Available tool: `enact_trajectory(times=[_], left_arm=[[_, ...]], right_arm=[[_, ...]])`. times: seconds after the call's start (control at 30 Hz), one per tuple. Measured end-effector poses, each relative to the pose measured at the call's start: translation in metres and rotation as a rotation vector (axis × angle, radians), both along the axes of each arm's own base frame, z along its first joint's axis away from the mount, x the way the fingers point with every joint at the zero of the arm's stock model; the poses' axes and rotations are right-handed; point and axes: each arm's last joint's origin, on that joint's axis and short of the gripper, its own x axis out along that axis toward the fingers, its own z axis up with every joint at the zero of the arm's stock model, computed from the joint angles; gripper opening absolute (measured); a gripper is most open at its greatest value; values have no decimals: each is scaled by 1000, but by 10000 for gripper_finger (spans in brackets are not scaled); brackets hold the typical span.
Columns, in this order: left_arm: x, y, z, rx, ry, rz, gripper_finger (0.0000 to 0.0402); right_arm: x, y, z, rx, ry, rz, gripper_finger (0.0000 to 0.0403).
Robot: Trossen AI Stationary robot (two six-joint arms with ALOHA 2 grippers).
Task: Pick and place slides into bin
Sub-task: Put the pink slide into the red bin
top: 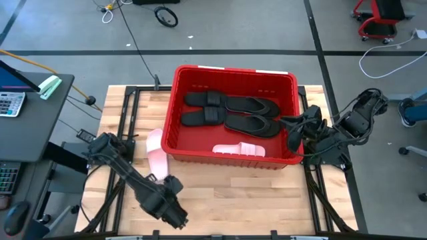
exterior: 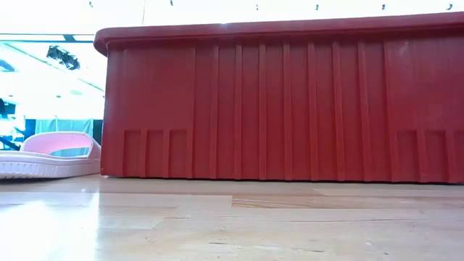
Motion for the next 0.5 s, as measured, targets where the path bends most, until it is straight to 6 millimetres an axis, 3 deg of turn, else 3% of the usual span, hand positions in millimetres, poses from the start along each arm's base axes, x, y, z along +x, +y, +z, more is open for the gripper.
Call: enact_trajectory(times=[0.27, 0.5], left_arm=[[-17, 26, -75, 131, 311, -121, 121], [-28, 62, -115, 217, 495, -114, 183]], right_arm=[[0, 0, 0, 3, -4, 0, 89], [2, -1, 2, 36, -39, -25, 89]])
